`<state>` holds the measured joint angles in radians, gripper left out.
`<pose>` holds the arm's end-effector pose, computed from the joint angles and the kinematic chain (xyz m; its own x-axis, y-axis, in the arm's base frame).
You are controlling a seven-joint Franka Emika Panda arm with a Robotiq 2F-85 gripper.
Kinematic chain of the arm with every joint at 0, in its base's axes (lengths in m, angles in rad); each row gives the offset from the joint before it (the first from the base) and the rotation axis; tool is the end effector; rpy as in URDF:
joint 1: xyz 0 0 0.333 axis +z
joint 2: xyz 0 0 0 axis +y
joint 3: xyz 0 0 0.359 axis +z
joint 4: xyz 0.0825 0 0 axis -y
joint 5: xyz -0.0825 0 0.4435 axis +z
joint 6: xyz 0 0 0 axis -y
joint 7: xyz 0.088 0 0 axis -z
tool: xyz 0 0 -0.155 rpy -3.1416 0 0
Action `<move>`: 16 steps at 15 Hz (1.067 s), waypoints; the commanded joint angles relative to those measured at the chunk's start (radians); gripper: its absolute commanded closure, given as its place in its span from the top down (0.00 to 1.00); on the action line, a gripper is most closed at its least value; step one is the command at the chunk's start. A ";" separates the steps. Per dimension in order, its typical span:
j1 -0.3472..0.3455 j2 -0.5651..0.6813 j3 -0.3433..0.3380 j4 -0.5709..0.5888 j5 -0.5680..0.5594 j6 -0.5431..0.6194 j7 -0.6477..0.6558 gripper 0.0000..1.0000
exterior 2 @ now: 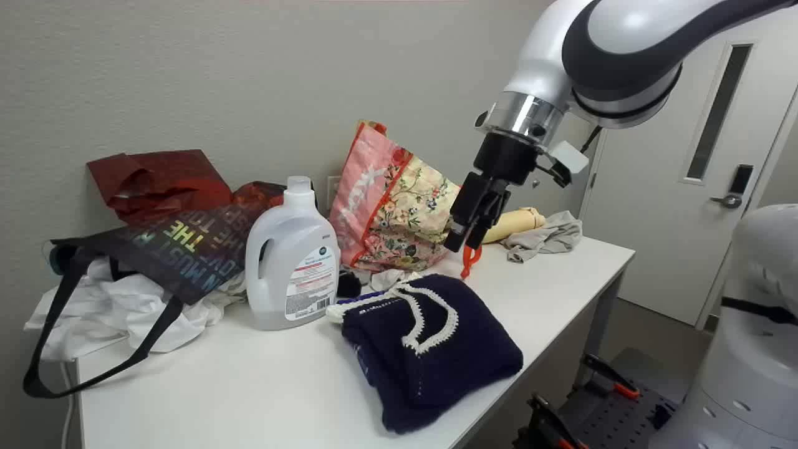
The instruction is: Put the clothes in the bag
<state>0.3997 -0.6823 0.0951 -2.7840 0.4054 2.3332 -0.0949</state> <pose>0.3323 0.1963 0.3810 0.9325 0.2856 0.2211 0.3392 -0.9029 -0.2643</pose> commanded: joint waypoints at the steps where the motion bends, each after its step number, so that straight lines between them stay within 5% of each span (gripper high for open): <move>1: -0.006 -0.001 0.005 0.003 0.003 -0.006 -0.002 1.00; 6: -0.084 -0.001 -0.038 0.019 -0.060 -0.007 -0.024 1.00; 12: -0.318 0.089 -0.234 0.154 -0.222 0.012 -0.113 1.00; 16: -0.388 0.241 -0.369 0.298 -0.194 0.075 -0.190 1.00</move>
<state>0.0414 -0.5860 -0.2189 -2.6035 0.1940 2.3609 -0.2513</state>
